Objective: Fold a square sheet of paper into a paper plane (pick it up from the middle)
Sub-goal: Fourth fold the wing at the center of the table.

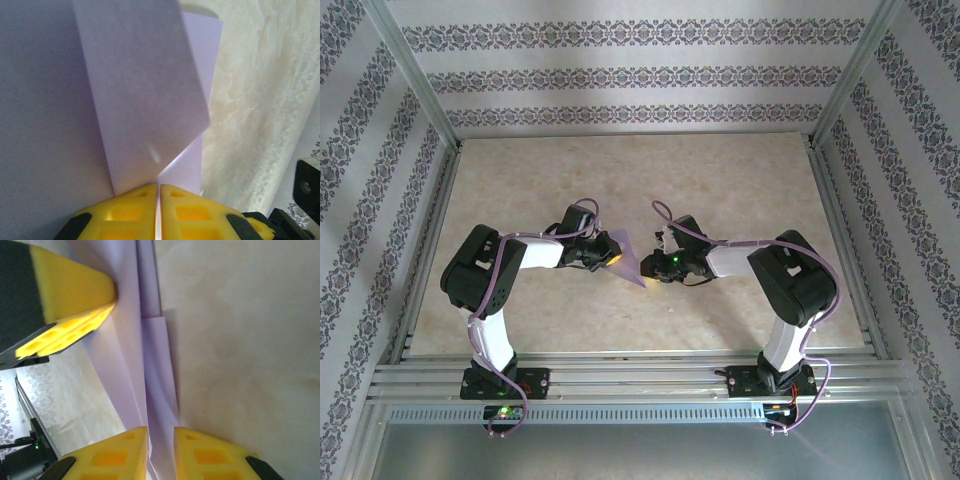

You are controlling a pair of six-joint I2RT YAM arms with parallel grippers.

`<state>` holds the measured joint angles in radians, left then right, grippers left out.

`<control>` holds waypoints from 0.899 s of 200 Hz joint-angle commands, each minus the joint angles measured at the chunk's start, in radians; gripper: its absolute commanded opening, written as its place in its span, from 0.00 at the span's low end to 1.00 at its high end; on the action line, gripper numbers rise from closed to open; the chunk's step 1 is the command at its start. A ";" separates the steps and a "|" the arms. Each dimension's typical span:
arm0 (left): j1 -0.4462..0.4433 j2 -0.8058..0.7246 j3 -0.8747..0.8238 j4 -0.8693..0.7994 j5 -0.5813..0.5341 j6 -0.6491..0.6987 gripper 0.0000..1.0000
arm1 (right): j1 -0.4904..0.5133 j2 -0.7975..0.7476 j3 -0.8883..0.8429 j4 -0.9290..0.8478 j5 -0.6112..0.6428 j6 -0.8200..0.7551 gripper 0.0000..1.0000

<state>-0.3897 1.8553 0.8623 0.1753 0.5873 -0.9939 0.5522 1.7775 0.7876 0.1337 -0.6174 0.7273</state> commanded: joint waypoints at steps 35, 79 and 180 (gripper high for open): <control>0.005 0.043 -0.002 -0.091 -0.035 0.025 0.13 | 0.014 -0.062 0.009 -0.071 0.036 -0.075 0.25; 0.006 0.044 -0.003 -0.082 -0.029 0.022 0.13 | 0.042 0.000 0.063 -0.088 0.025 -0.088 0.25; 0.006 0.039 -0.006 -0.078 -0.024 0.021 0.14 | 0.055 0.086 0.112 -0.104 0.022 -0.119 0.20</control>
<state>-0.3897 1.8565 0.8646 0.1726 0.5919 -0.9936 0.5922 1.8320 0.8738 0.0475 -0.5983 0.6399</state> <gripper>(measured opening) 0.136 0.210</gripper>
